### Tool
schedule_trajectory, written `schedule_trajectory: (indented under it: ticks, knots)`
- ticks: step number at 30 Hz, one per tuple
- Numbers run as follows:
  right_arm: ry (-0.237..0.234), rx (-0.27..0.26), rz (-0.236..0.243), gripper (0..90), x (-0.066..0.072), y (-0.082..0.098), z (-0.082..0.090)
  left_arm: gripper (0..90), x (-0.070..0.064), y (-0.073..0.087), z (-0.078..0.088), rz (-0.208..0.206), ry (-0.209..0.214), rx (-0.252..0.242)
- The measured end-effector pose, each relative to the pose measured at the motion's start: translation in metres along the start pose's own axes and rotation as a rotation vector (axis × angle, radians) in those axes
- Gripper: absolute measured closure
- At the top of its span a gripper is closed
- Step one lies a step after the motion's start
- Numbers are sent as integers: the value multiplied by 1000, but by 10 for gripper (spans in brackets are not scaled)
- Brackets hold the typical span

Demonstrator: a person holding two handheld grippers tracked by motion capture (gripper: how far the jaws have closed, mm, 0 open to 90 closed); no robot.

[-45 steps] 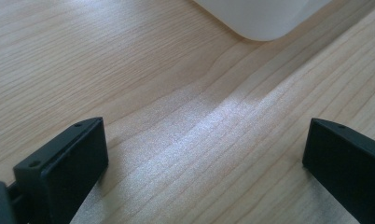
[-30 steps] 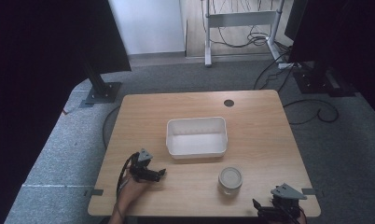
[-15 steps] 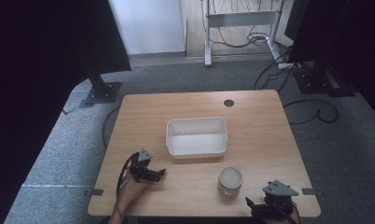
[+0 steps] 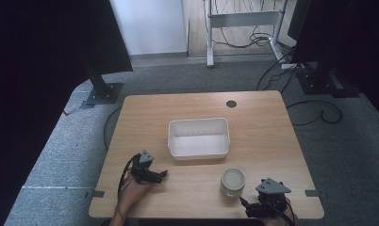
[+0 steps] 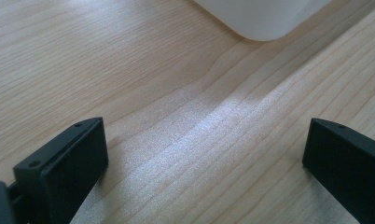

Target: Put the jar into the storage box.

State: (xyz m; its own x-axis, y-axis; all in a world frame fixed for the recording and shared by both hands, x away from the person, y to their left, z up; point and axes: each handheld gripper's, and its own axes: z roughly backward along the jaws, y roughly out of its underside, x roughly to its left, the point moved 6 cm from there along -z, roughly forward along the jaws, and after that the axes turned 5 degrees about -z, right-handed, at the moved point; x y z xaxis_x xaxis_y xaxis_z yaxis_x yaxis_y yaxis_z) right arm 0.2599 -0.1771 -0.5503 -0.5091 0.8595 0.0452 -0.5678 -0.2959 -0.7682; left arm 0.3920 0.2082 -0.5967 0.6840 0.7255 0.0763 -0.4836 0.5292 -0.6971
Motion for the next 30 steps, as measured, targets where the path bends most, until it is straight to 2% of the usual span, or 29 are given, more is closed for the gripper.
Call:
schedule_trajectory:
  ticks: [21,30]
  knots:
    - [-59,-8,47,1,15,-14,-20,0,0,0,0,1,-1,1]
    - [-82,-3,45,1,18,-18,-31,0,0,0,0,1,-1,1]
